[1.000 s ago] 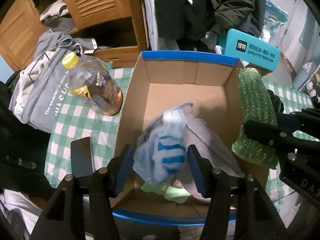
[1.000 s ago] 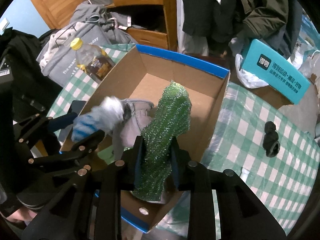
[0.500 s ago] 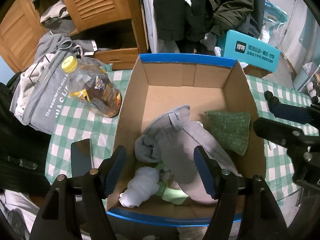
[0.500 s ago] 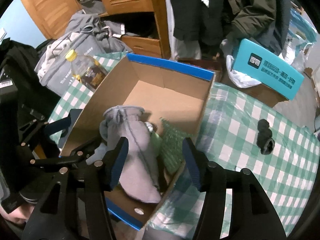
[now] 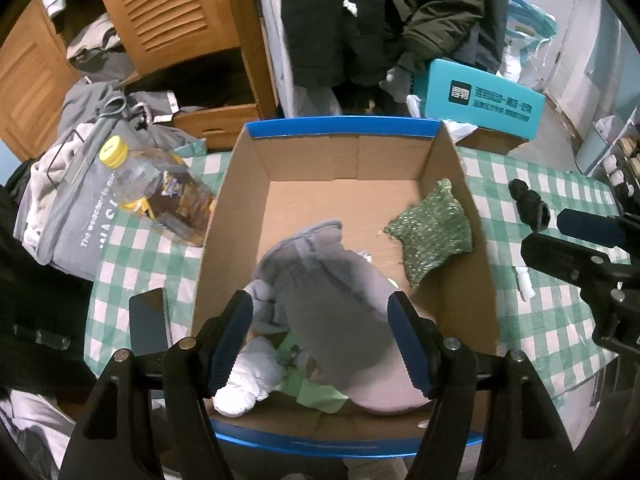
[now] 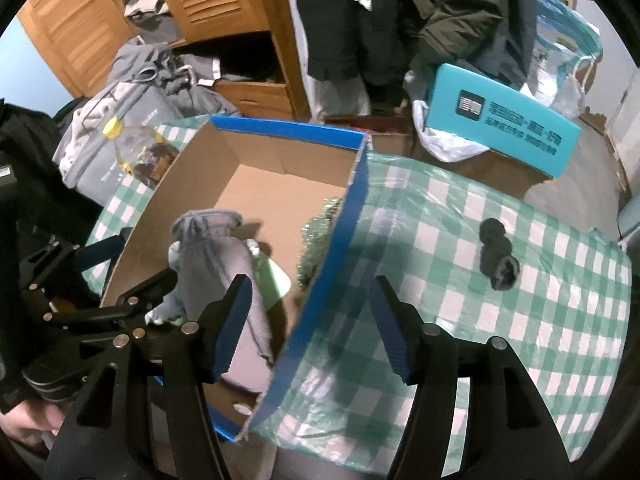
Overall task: Organize soft objects
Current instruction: 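Withdraw both tools from the box toward the black sock on the table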
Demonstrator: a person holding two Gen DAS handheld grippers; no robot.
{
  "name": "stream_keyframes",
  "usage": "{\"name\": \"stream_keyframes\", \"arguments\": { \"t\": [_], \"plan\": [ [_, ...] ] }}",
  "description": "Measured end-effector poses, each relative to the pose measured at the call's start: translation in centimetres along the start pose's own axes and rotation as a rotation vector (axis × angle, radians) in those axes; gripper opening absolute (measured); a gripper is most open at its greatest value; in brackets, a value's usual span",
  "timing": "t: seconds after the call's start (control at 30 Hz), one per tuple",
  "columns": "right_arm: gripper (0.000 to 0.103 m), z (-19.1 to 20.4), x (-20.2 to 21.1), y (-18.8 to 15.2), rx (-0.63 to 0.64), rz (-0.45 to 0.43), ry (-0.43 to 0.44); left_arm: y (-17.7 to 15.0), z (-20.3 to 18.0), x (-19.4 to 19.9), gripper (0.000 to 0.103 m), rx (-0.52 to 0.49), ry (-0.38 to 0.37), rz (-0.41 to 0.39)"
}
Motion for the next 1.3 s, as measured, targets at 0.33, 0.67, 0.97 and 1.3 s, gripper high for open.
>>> {"name": "stream_keyframes", "arguments": {
  "t": [0.33,0.67,0.97,1.3],
  "plan": [
    [0.065,-3.7,1.2,-0.9,-0.058,-0.011,-0.029,0.5,-3.2,0.1,0.076,-0.045,-0.013,-0.002],
    [0.065,-8.6,2.8,-2.3,-0.136,-0.026,-0.076,1.2,-7.0,-0.2,0.076,-0.088,-0.041,0.008],
    [0.066,-13.0,3.7,-3.9,-0.183,-0.005,-0.130,2.1,-10.9,-0.6,0.076,-0.117,-0.080,0.027],
    [0.066,-16.7,3.9,-4.6,-0.188,0.034,-0.178,2.8,-14.6,-1.7,0.076,-0.150,-0.105,0.057]
  ]
}}
Point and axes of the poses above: each gripper's, at about its wrist camera, not at the fingertips, and x roughly against the way its jaws point, z to its left, y to its top, the point moved 1 cm from there along -x, roughly the way its jaws point, and after that the axes turned 9 degrees about -z, right-handed, at the moved point
